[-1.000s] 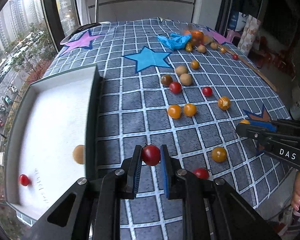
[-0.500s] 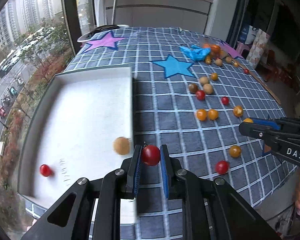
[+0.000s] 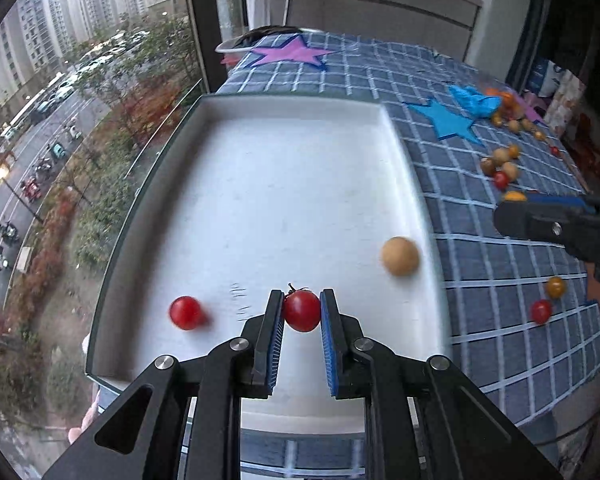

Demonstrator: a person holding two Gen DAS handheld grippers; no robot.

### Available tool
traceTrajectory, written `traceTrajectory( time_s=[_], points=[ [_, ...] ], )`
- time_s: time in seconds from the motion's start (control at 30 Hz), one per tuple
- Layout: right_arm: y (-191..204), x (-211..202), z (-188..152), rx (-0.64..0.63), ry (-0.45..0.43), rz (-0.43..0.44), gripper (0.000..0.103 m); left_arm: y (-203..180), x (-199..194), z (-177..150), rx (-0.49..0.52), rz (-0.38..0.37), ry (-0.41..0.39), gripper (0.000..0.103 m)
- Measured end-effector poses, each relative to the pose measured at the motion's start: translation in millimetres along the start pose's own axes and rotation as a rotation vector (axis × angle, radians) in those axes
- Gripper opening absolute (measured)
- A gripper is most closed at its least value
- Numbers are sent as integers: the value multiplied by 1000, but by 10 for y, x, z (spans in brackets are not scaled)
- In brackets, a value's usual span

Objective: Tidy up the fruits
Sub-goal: 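Carry both held tomatoes over the white tray, then open both grippers to drop the tomatoes into the white tray, then move both grippers back over the remaining tomatoes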

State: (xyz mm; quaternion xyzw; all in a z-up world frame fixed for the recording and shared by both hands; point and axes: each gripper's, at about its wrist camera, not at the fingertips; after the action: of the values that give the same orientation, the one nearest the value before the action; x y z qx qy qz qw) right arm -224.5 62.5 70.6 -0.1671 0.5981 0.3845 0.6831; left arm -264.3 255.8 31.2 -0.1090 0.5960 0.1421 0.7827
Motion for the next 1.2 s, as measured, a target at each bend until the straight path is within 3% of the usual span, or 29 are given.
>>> traceTrajectory(
  time_s=[0.4,0.77,0.83,0.93,1.0,1.03,1.07,1.2],
  points=[
    [329,566,551,-64,107,-11,21,121,203,46,-1,35,21,19],
    [390,851,634,-100,154,-86,23,104,199,18,-4,44,6,20],
    [408,852,644,-108,160,-77,29,99,192,18,-1,49,5,20],
    [402,813,641,-102,157,-65,49,93,188,26,3,53,7,20],
    [395,741,639,-98,135,-71,56,101,184,26,0,49,8,41],
    [390,681,632,-93,124,-72,58,111,167,22,-8,48,-2,78],
    [383,638,627,-90,115,-71,62,126,119,3,-19,46,-35,90],
    [311,476,610,-74,82,-75,74,114,34,-14,-10,51,-63,90]
  ],
)
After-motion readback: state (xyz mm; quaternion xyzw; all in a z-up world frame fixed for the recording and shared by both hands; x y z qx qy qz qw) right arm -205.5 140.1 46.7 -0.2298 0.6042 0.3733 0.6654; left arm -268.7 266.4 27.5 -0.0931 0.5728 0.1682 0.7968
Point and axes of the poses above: each gripper's, at about its wrist camera, not at the fingertips, and x roughly the way its jaws point, y to its left, z to its top, and after that the axes turned 15 degrees about y, right-handed
